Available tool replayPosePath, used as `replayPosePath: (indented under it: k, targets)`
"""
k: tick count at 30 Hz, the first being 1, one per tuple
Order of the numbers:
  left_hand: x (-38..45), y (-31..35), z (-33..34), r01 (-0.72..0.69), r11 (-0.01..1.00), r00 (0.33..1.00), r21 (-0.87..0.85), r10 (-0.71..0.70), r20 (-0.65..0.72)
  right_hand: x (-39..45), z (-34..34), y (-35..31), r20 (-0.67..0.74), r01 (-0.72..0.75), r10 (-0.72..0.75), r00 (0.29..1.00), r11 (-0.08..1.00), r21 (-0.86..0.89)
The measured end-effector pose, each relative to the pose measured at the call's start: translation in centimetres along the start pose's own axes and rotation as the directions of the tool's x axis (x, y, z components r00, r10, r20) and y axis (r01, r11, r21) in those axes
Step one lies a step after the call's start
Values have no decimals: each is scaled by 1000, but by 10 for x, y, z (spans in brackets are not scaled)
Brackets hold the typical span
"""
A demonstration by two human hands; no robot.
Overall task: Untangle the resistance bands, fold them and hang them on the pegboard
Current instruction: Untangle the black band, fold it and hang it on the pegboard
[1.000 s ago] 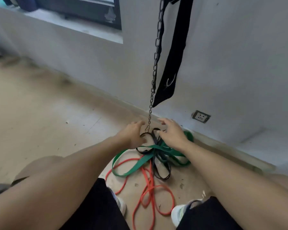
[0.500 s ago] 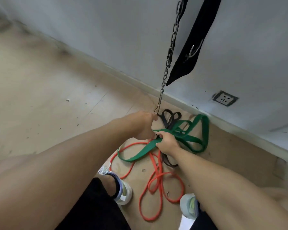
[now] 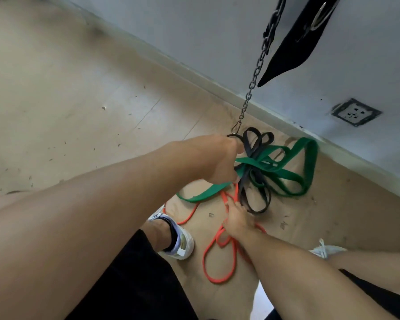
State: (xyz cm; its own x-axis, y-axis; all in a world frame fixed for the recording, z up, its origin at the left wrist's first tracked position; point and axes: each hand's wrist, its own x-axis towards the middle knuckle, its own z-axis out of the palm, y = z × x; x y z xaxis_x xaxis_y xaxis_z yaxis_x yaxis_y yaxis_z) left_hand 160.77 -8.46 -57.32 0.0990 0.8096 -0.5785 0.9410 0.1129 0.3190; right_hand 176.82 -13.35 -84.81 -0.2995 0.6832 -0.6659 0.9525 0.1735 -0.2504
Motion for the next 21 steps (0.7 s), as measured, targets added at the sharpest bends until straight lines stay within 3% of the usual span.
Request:
replayPosePath:
  k: [3,7,9,12,16,21]
  targets:
    - [0,-1,0,2,1000,1000,-6,-2,15,3,-10,-8,-168,-40,75,983,978,203]
    - [-1,-4,-3,15,999,1000,37,-15,6,24,-41,-12,-372,-50,151,916,962,269]
    - [-1,-5,-4,25,998,1000,60,-26,12,38,-54,-10,-347,-129,253,903,930,344]
    - [-2,-7,-3,38,997,998,72,-42,45,49,-58,-1,-154,-322,415,897,851,415]
    - [-3,-6,-9,51,995,996,90,-57,71,38,-45,3,32,-360,371,928,871,335]
    - [-5,6,-27,62,989,997,132,-68,46,15,-57,-17,-172,-275,332,927,918,286]
